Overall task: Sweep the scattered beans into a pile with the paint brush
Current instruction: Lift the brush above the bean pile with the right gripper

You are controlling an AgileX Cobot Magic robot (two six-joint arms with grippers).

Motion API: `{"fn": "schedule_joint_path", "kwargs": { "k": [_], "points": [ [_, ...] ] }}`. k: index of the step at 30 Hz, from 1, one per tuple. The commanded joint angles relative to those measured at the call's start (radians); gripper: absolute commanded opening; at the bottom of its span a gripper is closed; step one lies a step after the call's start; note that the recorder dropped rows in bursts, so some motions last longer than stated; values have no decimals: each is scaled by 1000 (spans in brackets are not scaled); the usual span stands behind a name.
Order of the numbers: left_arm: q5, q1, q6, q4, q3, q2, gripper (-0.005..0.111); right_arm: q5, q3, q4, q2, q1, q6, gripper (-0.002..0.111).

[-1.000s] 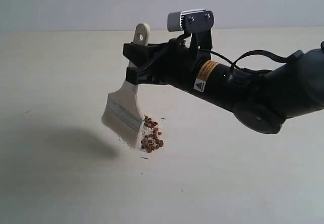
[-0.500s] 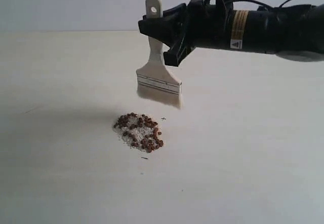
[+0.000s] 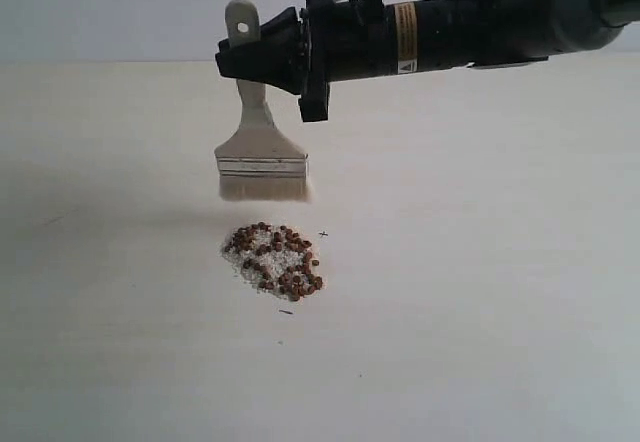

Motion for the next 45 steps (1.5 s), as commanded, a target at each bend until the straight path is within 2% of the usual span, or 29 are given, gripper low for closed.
{"fn": "schedule_joint_path", "kwargs": {
  "k": [1, 4, 18, 27, 32, 40, 45],
  "points": [
    [4, -5, -6, -5, 4, -7, 0, -33, -115, -97, 59, -4, 117, 0],
    [4, -5, -6, -5, 4, -7, 0, -33, -147, -107, 81, -4, 171, 0],
    [4, -5, -6, -5, 4, -7, 0, -33, -243, -123, 136, 15, 157, 0],
    [4, -5, -6, -5, 4, -7, 0, -33, -247, -216, 137, 61, 147, 0],
    [4, -5, -6, -5, 4, -7, 0, -33, -247, -201, 137, 65, 139, 0],
    [4, -5, -6, -5, 4, -7, 0, -33, -247, -146, 101, 36, 141, 0],
    [4, -5, -6, -5, 4, -7, 0, -33, -229, -83, 12, -11, 244, 0]
  ]
}}
